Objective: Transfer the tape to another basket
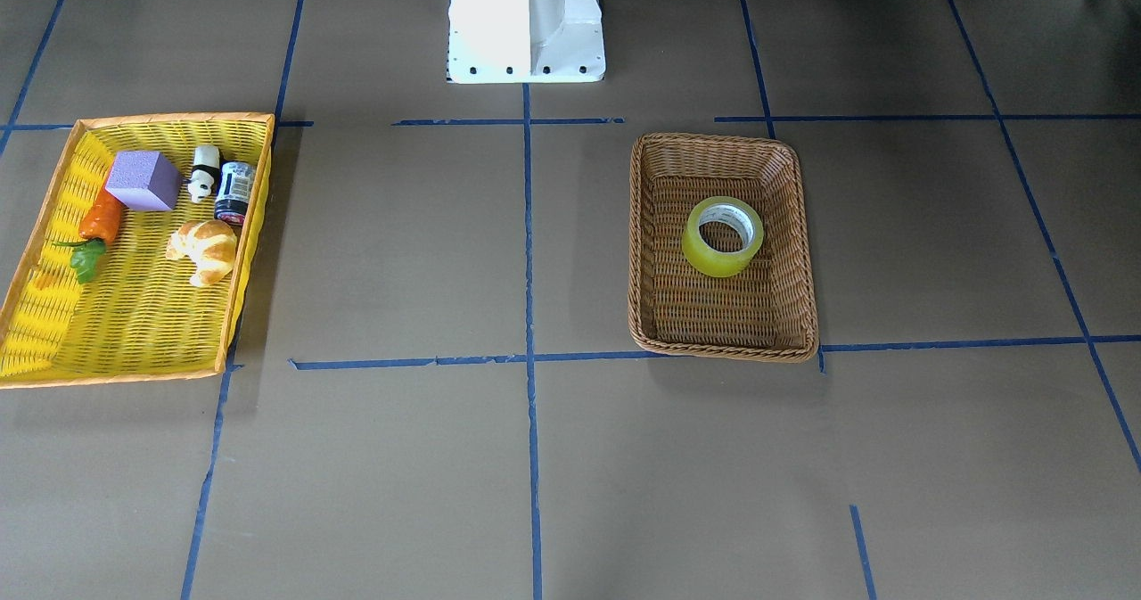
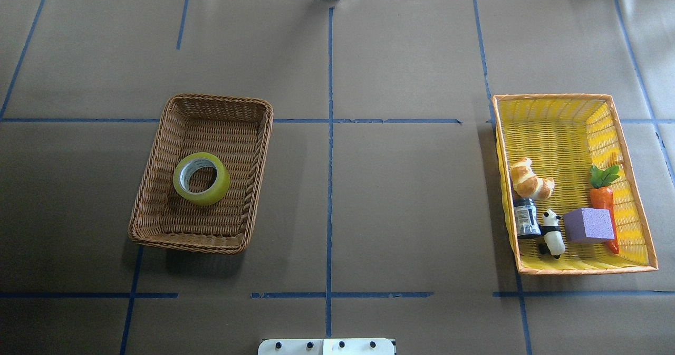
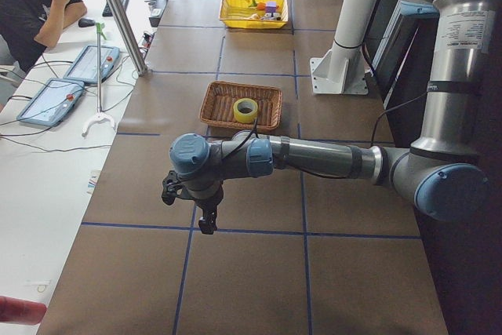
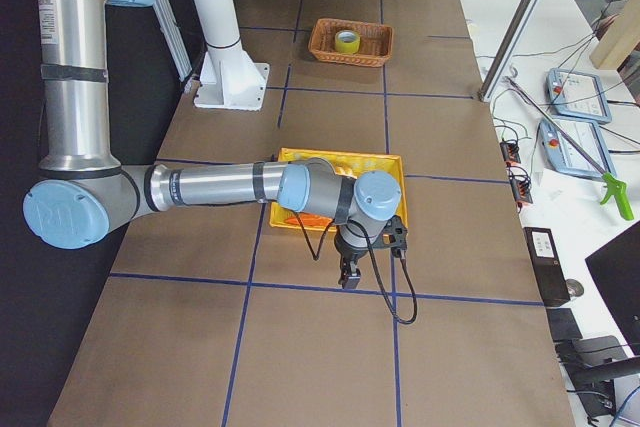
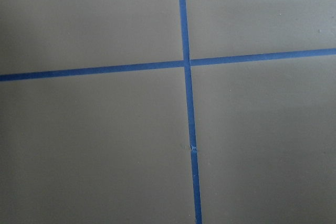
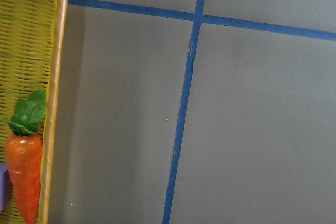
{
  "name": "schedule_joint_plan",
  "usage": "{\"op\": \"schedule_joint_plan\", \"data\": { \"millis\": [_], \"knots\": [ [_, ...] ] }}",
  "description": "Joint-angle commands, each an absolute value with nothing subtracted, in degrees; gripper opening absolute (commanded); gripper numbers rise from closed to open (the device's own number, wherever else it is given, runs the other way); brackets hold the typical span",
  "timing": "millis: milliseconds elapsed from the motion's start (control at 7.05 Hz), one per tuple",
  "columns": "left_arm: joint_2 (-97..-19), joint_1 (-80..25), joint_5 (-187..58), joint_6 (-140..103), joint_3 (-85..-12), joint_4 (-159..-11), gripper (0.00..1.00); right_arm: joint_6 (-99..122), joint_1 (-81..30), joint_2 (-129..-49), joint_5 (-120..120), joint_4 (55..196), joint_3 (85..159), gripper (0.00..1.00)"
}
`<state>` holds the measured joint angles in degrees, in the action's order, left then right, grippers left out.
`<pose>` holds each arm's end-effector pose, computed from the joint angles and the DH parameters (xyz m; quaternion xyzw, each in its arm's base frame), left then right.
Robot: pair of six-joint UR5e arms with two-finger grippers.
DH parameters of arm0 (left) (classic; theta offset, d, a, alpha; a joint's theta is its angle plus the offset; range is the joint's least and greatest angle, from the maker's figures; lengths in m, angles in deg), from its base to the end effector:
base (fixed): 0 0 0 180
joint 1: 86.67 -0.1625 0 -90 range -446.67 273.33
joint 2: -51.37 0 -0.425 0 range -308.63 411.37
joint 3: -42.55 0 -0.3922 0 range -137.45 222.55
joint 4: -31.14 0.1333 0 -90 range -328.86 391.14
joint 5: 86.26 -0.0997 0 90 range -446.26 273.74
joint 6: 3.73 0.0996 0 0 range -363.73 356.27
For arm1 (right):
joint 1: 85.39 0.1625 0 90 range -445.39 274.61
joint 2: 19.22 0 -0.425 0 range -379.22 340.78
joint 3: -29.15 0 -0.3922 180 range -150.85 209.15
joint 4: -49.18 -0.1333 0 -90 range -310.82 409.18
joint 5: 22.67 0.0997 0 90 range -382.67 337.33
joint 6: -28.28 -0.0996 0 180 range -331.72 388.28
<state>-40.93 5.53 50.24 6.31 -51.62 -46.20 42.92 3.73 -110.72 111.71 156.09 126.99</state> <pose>-0.0801 -0.4958 0.6219 -0.0073 0.3972 0.0415 0.9168 0.0565 -0.4645 0.6323 -0.0396 -0.3836 -0.0900 0.9183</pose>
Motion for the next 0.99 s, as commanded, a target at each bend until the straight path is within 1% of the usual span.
{"op": "schedule_joint_plan", "data": {
  "millis": [0, 142, 426, 851],
  "knots": [
    [-39.7, 5.5, 52.0, 6.4, -52.4, -46.4, 1.00, 43.0, 3.6, -111.2, 111.7, 155.4, 126.8, 1.00],
    [-38.7, 5.4, 51.9, 6.3, -53.6, -46.6, 1.00, 43.0, 3.6, -111.1, 111.7, 155.4, 126.6, 1.00],
    [-39.4, 4.7, 51.8, 6.2, -51.3, -46.5, 1.00, 43.0, 3.4, -111.2, 111.7, 155.4, 126.4, 1.00],
    [-38.7, 4.3, 51.7, 6.3, -51.9, -46.7, 1.00, 43.0, 2.7, -111.1, 111.5, 154.4, 126.4, 1.00]
  ]
}}
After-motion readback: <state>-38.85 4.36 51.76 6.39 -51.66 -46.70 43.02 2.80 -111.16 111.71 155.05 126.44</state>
